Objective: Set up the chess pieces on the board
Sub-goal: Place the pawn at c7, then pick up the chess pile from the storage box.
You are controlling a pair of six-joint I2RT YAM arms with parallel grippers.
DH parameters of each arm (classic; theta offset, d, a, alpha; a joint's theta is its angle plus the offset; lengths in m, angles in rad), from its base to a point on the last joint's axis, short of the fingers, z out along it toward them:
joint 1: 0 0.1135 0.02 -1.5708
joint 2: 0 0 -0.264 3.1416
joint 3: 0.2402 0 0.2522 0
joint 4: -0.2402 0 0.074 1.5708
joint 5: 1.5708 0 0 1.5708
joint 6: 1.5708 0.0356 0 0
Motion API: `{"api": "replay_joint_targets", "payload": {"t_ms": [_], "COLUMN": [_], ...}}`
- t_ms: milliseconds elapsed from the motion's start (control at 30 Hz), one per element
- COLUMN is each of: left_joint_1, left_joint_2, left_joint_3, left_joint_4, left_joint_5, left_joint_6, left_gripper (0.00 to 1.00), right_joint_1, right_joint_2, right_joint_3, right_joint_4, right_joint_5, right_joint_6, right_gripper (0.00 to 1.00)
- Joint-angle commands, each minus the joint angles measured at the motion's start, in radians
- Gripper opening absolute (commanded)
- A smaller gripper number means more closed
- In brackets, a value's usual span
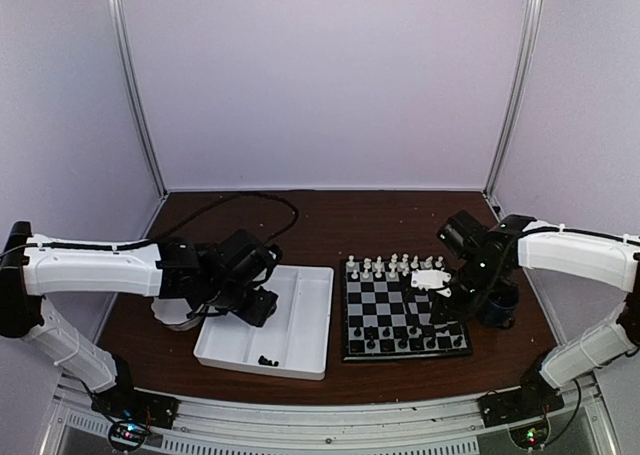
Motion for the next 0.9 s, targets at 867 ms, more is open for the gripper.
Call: {"api": "replay_joint_targets", "payload": {"t_ms": [867], "left_joint_1": [-0.038], "left_joint_2": [0.465], "left_joint_3": [0.247], "left_joint_4": [-0.46], "left_joint_5": [0.509], "left_joint_6": [-0.24], "left_gripper": [0.49], "right_joint_1": [-0.005], "right_joint_2": [-0.122], "right_joint_3": [0.002], "right_joint_4": [0.004], "right_joint_5": [0.019], "right_joint_6": [0.042], "right_gripper": [0.25]}}
